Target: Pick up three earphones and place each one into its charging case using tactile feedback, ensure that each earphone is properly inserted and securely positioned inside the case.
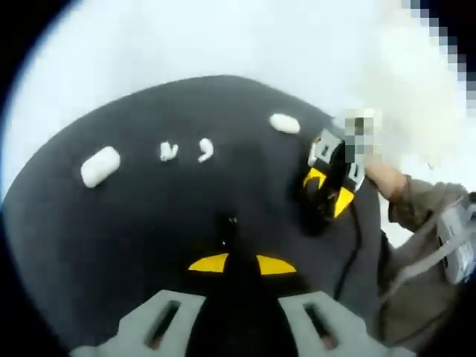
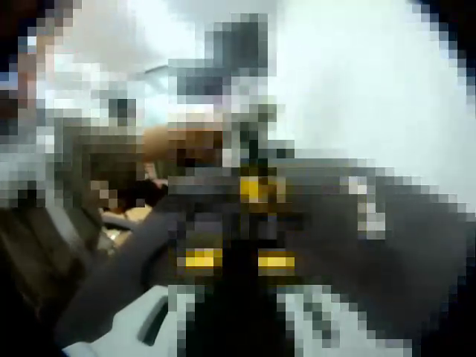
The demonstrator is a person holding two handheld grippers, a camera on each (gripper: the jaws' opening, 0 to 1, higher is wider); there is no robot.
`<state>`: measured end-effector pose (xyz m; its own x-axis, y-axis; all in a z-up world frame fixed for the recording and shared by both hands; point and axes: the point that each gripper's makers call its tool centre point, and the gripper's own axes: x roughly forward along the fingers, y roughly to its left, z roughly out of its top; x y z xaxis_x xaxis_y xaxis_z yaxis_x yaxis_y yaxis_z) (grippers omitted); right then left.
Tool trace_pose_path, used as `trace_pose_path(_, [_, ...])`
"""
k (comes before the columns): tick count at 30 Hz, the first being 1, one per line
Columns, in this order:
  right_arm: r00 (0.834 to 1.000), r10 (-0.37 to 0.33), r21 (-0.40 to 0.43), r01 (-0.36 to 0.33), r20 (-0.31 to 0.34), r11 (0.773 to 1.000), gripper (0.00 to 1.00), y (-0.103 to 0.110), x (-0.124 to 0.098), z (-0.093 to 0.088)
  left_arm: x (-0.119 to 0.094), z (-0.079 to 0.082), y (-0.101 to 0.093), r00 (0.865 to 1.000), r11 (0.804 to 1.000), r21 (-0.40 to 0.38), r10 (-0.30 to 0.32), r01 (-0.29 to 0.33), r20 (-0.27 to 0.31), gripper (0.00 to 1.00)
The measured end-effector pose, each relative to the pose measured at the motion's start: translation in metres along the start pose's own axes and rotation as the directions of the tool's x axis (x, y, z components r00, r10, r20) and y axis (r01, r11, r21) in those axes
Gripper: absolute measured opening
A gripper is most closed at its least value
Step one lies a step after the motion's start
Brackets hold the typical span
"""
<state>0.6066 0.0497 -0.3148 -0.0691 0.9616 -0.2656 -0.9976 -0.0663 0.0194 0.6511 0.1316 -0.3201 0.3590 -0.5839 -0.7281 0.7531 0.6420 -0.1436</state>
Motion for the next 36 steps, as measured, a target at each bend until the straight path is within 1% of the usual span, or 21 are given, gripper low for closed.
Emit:
trace_pose_path(1, [1.000, 0.000, -0.001, 0.000, 0.000, 1.000, 0.19, 0.000, 0.000, 0.000, 0.000, 0.004, 0.004, 1.000, 0.998, 0.060, 0.016, -0.017, 0.009, 0.13])
trace_pose_path(2, [1.000, -0.001, -0.002, 0.001, 0.000, 1.000, 0.19, 0.000, 0.000, 0.000, 0.000, 0.011, 0.007, 0.999, 0.985, 0.165, 0.038, -0.043, 0.028, 0.15])
trace_pose_path(3, [1.000, -0.001, -0.002, 0.001, 0.000, 1.000, 0.19, -0.001, 0.000, 0.000, 0.001, 0.014, 0.009, 0.999, 0.978, 0.206, 0.039, -0.043, 0.027, 0.15])
trace_pose_path(4, [1.000, -0.001, -0.004, 0.001, 0.000, 1.000, 0.19, -0.001, -0.001, 0.000, 0.003, 0.018, 0.010, 1.000, 0.969, 0.247, 0.013, -0.017, 0.020, 0.14])
trace_pose_path(6, [1.000, -0.001, -0.003, 0.001, 0.000, 1.000, 0.19, -0.002, -0.001, 0.000, 0.006, 0.026, 0.010, 0.999, 0.965, 0.261, -0.037, 0.031, 0.020, 0.14])
trace_pose_path(7, [1.000, -0.001, -0.003, 0.001, 0.000, 1.000, 0.19, -0.002, 0.000, 0.000, 0.009, 0.030, 0.008, 0.998, 0.952, 0.300, -0.064, 0.053, 0.026, 0.14])
trace_pose_path(8, [1.000, -0.001, -0.003, 0.001, -0.001, 1.000, 0.19, -0.002, 0.000, 0.000, 0.010, 0.032, 0.012, 0.998, 0.952, 0.302, -0.067, 0.058, 0.017, 0.15])
trace_pose_path(9, [1.000, -0.001, -0.003, 0.001, -0.001, 1.000, 0.19, -0.002, 0.000, 0.000, 0.013, 0.032, 0.013, 0.996, 0.947, 0.310, -0.085, 0.083, -0.009, 0.16])
trace_pose_path(10, [1.000, -0.001, -0.002, 0.001, -0.001, 1.000, 0.19, -0.002, 0.000, 0.000, 0.017, 0.033, 0.012, 0.993, 0.937, 0.329, -0.117, 0.118, -0.021, 0.16])
trace_pose_path(11, [1.000, -0.001, -0.002, 0.001, -0.002, 1.000, 0.19, -0.002, 0.000, 0.000, 0.019, 0.034, 0.013, 0.991, 0.937, 0.324, -0.130, 0.131, -0.025, 0.15])
trace_pose_path(13, [1.000, -0.001, -0.003, 0.001, -0.002, 1.000, 0.18, -0.002, 0.001, 0.000, 0.022, 0.031, 0.013, 0.985, 0.938, 0.301, -0.156, 0.169, -0.068, 0.15])
trace_pose_path(17, [1.000, 0.002, 0.001, -0.002, -0.003, 1.000, 0.18, -0.001, 0.002, 0.000, 0.025, 0.021, 0.009, 0.974, 0.923, 0.318, -0.182, 0.217, -0.138, 0.13])
trace_pose_path(20, [1.000, 0.004, 0.001, -0.004, -0.006, 1.000, 0.18, 0.000, 0.002, 0.000, 0.025, 0.014, 0.006, 0.966, 0.913, 0.326, -0.201, 0.245, -0.162, 0.13])
trace_pose_path(25, [1.000, 0.004, 0.000, -0.004, -0.011, 1.000, 0.18, 0.002, 0.003, 0.000, 0.026, 0.019, 0.009, 0.972, 0.922, 0.313, -0.190, 0.226, -0.141, 0.09])
trace_pose_path(27, [1.000, 0.003, -0.002, -0.003, -0.012, 1.000, 0.18, 0.003, 0.003, 0.000, 0.027, 0.020, 0.010, 0.972, 0.928, 0.297, -0.192, 0.224, -0.135, 0.04])
trace_pose_path(29, [1.000, 0.003, -0.003, -0.003, -0.013, 1.000, 0.18, 0.003, 0.003, -0.001, 0.029, 0.020, 0.008, 0.973, 0.938, 0.266, -0.196, 0.222, -0.120, 0.04])
trace_pose_path(30, [1.000, 0.003, -0.004, -0.003, -0.013, 1.000, 0.18, 0.004, 0.003, -0.001, 0.029, 0.019, 0.008, 0.973, 0.938, 0.265, -0.197, 0.222, -0.117, 0.04])
trace_pose_path(31, [1.000, 0.003, -0.005, -0.003, -0.014, 1.000, 0.18, 0.004, 0.003, -0.001, 0.029, 0.020, 0.008, 0.976, 0.941, 0.260, -0.196, 0.214, -0.096, 0.04])
trace_pose_path(32, [1.000, 0.003, -0.005, -0.003, -0.014, 1.000, 0.18, 0.004, 0.003, -0.001, 0.028, 0.021, 0.007, 0.976, 0.947, 0.239, -0.205, 0.217, -0.071, 0.04])
trace_pose_path(33, [1.000, 0.003, -0.005, -0.003, -0.014, 1.000, 0.18, 0.004, 0.003, -0.001, 0.027, 0.020, 0.005, 0.974, 0.952, 0.209, -0.216, 0.224, -0.064, 0.04])
trace_pose_path(36, [1.000, 0.002, -0.005, -0.002, -0.015, 1.000, 0.18, 0.004, 0.002, -0.001, 0.023, 0.013, 0.003, 0.974, 0.967, 0.129, -0.213, 0.221, -0.078, 0.04])
